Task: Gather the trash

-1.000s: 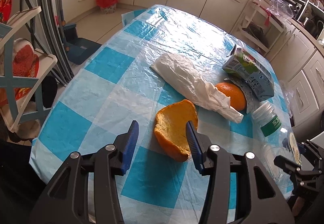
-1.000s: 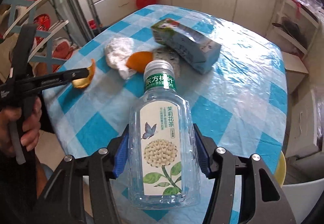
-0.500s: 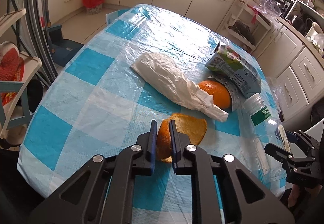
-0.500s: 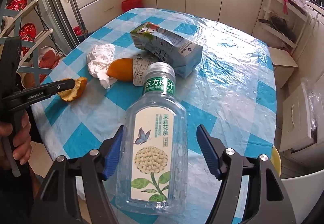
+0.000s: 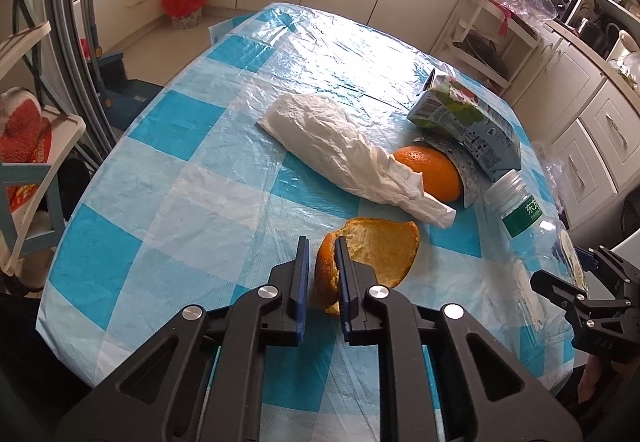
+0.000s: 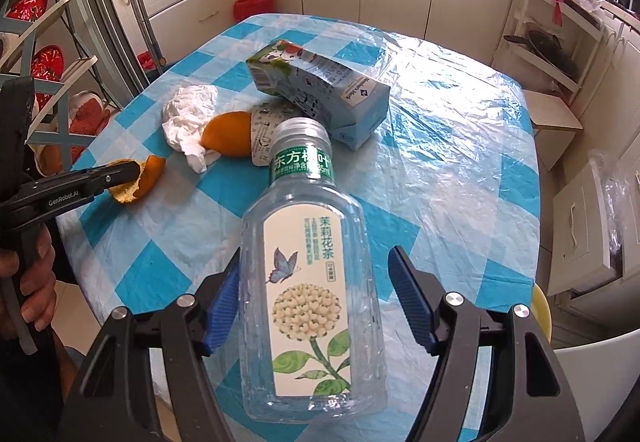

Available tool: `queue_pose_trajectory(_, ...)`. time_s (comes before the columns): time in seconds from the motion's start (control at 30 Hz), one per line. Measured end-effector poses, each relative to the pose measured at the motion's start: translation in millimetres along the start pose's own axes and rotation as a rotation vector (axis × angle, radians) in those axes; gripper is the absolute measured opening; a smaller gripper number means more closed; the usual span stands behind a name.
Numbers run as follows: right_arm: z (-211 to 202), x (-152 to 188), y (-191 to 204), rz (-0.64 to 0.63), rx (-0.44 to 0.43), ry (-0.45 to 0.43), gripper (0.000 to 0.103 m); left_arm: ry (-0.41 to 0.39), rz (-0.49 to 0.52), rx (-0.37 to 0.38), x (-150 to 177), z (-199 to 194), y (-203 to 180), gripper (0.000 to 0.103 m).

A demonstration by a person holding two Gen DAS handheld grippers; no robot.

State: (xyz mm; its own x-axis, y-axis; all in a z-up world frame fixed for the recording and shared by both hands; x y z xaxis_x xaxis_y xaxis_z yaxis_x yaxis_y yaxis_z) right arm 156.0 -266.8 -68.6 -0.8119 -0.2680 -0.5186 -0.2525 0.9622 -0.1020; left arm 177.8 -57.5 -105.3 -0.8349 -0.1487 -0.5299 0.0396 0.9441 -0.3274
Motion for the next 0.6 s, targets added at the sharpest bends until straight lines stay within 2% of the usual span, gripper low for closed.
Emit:
queue_pose_trajectory(0.17, -1.0, 0.7, -0.4, -0.001, 0.008, -0.003, 0.070, -0.005, 0.010, -0.011, 0.2, -1.3, -1.0, 0.016)
queue_pose_trajectory(0.33, -1.7, -0.2, -1.5, -0.001, 0.016, -0.010, 0.073, -0.016, 0.023, -0.031, -0.4, -3.3, -1.6, 0.030)
queue_pose_trajectory(0.6, -3.4, -2.5, -3.1, 0.003, 0.034, -0.024, 0.079, -0.029, 0.032, -0.058, -1.7, -4.2, -0.5, 0.045)
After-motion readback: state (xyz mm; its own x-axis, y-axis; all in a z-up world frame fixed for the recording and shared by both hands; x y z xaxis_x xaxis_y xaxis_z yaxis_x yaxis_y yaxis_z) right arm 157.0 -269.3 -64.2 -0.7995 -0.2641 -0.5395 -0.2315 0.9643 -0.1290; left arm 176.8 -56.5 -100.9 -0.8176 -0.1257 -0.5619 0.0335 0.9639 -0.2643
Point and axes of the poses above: each gripper's, at about its wrist camera, not at the fingertips, and z roughly the way its jaws point, y to its left, x to its underside, the point moved 6 cm from there along z, roughly the way its jaws point, and after that the axes turned 7 degrees about x, right-handed, at the moved point
